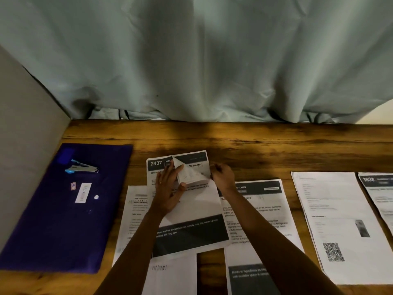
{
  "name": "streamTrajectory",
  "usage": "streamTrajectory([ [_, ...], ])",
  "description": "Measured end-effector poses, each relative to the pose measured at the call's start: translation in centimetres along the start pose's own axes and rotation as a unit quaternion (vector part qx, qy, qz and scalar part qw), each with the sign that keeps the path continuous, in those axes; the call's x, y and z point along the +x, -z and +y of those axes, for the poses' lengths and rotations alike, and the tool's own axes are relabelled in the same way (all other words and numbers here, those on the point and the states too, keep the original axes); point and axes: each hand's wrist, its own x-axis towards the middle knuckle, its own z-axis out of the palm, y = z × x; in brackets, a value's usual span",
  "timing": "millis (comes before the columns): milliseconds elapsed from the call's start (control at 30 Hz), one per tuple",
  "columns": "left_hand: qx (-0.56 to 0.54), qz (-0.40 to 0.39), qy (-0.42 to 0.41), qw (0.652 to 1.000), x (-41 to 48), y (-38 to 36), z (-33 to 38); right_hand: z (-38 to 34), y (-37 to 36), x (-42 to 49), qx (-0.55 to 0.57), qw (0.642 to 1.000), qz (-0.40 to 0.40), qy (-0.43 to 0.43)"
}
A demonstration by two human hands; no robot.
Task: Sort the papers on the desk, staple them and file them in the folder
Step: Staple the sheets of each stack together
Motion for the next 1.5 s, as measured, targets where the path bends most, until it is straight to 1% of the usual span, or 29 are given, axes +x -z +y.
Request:
streamTrajectory([
  [100,-0.003,0.001,-0.002,1.0,0.0,0.1,0.2,-0.2,0.1,-0.4,-0.017,1.0,-0.012,0.023],
  [200,-0.003,-0.001,-0.001,1.0,0.0,0.2,0.4,-0.1,0.0,-0.5,-0.02,0.999,-0.007,0.037],
  [300,0.003,-0.01,0.005,1.0,0.0,0.2,0.5,-0.3,-0.3,-0.5,0.023,1.0,-0.009,0.017],
  [400,0.012,-0.018,0.005,1.0,-0.1,0.3,0.4,-1.3,-0.1,-1.0,0.076,0.996,-0.039,0.02],
  [533,0.015,-0.014,-0.001,1.0,-0.1,0.2,0.2,-0.9,0.3,-1.5,0.066,0.99,-0.106,0.063],
  [633,-0.009,0.01,-0.005,1.0,-0.2,0.1,0.4,0.2,0.4,-2.0,0.07,0.982,-0.134,0.116],
  [733,-0.038,0.032,-0.019,0.999,-0.4,0.1,0.4,0.8,0.6,-2.5,0.016,0.971,-0.15,0.184],
  [767,-0.035,0.032,-0.022,0.999,-0.4,0.1,0.3,0.9,0.6,-2.6,0.006,0.969,-0.155,0.195],
  [833,-0.02,0.029,-0.035,0.999,-0.4,0.0,0.0,1.1,0.6,-2.6,0.021,0.969,-0.167,0.181],
  [900,-0.011,0.022,-0.04,0.999,-0.3,0.0,-0.1,1.2,0.5,-2.5,0.078,0.976,-0.148,0.141],
  [967,-0.005,0.016,-0.033,0.999,-0.3,-0.1,-0.1,0.9,0.5,-2.2,0.113,0.985,-0.078,0.106],
  [1033,-0.003,0.018,-0.027,0.999,-0.3,-0.1,-0.2,0.3,0.6,-1.6,0.08,0.995,-0.013,0.059],
  [1067,-0.002,0.018,-0.025,1.0,-0.4,-0.2,-0.3,0.1,0.6,-1.3,0.043,0.998,-0.001,0.041],
  [1133,0.001,0.018,-0.026,0.999,-0.4,-0.2,-0.4,-0.1,0.7,-0.8,-0.02,0.999,-0.005,0.031],
  [1233,0.003,0.014,-0.023,1.0,-0.3,-0.3,-0.4,-0.3,0.5,-0.4,-0.051,0.998,-0.029,0.034],
  [1367,0.003,0.012,-0.026,1.0,-0.3,-0.3,-0.4,-0.5,0.4,-0.3,-0.046,0.998,-0.031,0.024],
  [1500,0.0,0.013,-0.026,1.0,-0.3,-0.2,-0.2,-0.7,-0.1,-0.1,-0.025,0.999,-0.031,-0.006],
])
